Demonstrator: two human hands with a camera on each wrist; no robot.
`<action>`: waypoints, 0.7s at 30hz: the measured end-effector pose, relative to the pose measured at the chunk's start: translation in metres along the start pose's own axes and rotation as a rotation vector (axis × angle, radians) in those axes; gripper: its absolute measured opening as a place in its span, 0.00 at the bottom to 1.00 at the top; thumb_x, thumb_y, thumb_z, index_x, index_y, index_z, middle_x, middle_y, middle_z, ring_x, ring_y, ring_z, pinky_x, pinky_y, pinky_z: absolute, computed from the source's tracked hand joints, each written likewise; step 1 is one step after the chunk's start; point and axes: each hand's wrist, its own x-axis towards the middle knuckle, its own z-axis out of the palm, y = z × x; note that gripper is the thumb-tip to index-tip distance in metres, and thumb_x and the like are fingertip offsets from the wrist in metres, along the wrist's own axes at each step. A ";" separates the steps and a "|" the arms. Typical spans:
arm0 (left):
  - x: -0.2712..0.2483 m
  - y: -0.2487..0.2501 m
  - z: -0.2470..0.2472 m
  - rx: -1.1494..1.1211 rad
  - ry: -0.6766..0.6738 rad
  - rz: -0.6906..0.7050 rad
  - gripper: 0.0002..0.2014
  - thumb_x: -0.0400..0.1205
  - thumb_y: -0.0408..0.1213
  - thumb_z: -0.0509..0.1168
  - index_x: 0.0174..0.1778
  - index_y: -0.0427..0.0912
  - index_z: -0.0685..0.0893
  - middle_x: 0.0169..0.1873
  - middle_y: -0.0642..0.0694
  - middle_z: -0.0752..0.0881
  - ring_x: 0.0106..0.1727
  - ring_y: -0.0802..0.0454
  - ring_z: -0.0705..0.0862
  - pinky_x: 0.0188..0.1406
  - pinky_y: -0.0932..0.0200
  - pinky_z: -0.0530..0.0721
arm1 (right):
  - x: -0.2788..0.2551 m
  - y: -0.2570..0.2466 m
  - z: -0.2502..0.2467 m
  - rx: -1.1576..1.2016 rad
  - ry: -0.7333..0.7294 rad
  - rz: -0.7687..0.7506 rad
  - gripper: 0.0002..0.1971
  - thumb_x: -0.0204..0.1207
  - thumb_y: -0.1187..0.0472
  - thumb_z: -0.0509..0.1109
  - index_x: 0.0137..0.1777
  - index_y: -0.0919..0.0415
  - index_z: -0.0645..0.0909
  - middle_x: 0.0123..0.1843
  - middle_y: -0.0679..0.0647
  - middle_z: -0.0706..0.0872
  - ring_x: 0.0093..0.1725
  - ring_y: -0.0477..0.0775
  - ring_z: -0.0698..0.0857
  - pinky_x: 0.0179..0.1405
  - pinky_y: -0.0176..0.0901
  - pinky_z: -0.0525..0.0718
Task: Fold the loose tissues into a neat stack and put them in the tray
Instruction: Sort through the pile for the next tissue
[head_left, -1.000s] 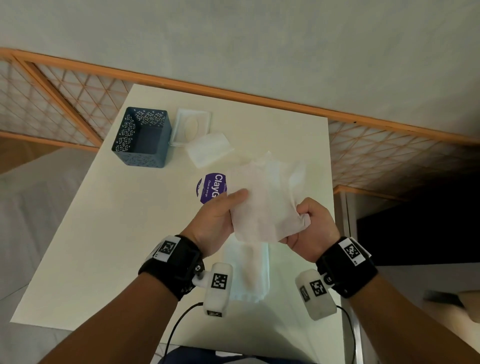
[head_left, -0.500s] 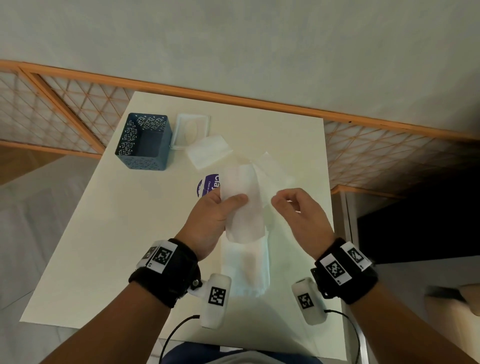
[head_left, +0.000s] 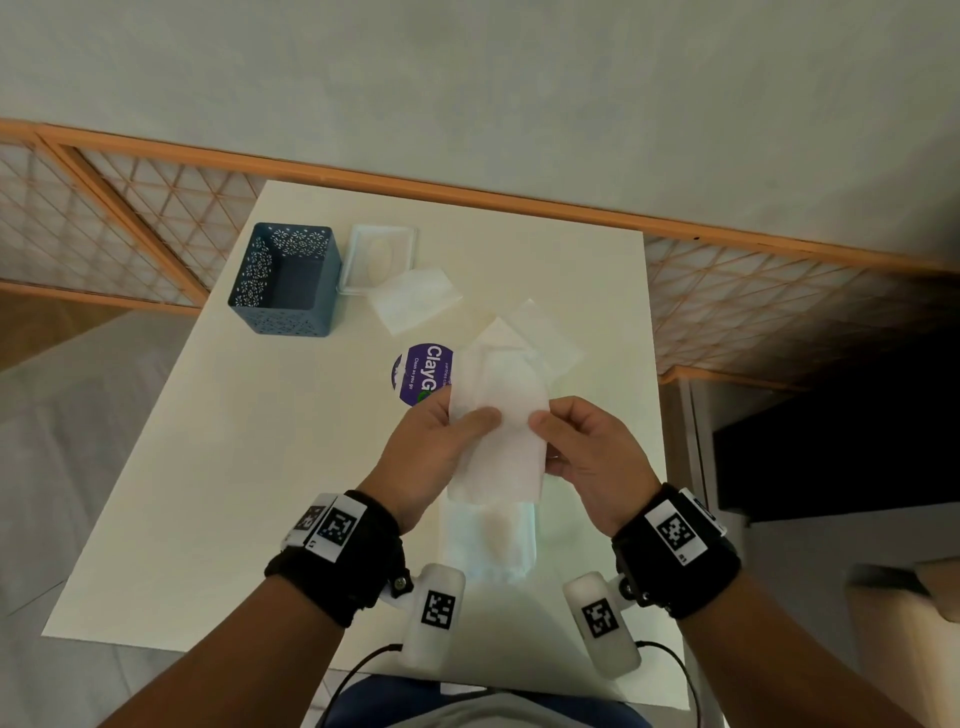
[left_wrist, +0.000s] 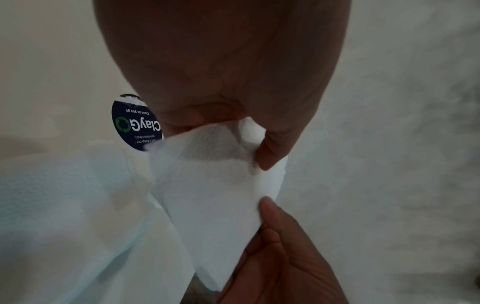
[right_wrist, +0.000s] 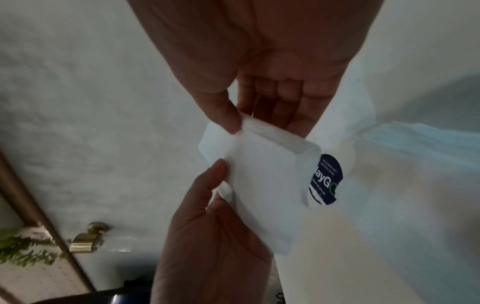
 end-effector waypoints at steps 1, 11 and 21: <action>-0.001 -0.002 0.000 0.024 0.020 0.008 0.11 0.88 0.35 0.71 0.65 0.41 0.90 0.57 0.43 0.95 0.60 0.41 0.93 0.62 0.44 0.91 | 0.000 0.003 -0.001 0.021 0.001 0.020 0.09 0.85 0.65 0.72 0.58 0.72 0.84 0.49 0.63 0.92 0.47 0.60 0.90 0.50 0.53 0.91; -0.005 -0.020 -0.009 -0.218 -0.077 -0.175 0.20 0.93 0.43 0.61 0.79 0.41 0.82 0.72 0.41 0.88 0.75 0.41 0.85 0.78 0.39 0.79 | -0.004 0.015 -0.004 0.281 -0.093 0.205 0.09 0.86 0.67 0.64 0.60 0.66 0.85 0.58 0.66 0.91 0.53 0.62 0.89 0.50 0.53 0.88; -0.008 -0.018 -0.009 -0.054 0.015 -0.041 0.13 0.89 0.39 0.70 0.65 0.39 0.91 0.61 0.39 0.93 0.67 0.34 0.89 0.74 0.32 0.84 | -0.004 0.020 0.000 0.002 -0.084 0.134 0.22 0.81 0.47 0.69 0.67 0.63 0.86 0.63 0.64 0.92 0.61 0.69 0.92 0.65 0.69 0.87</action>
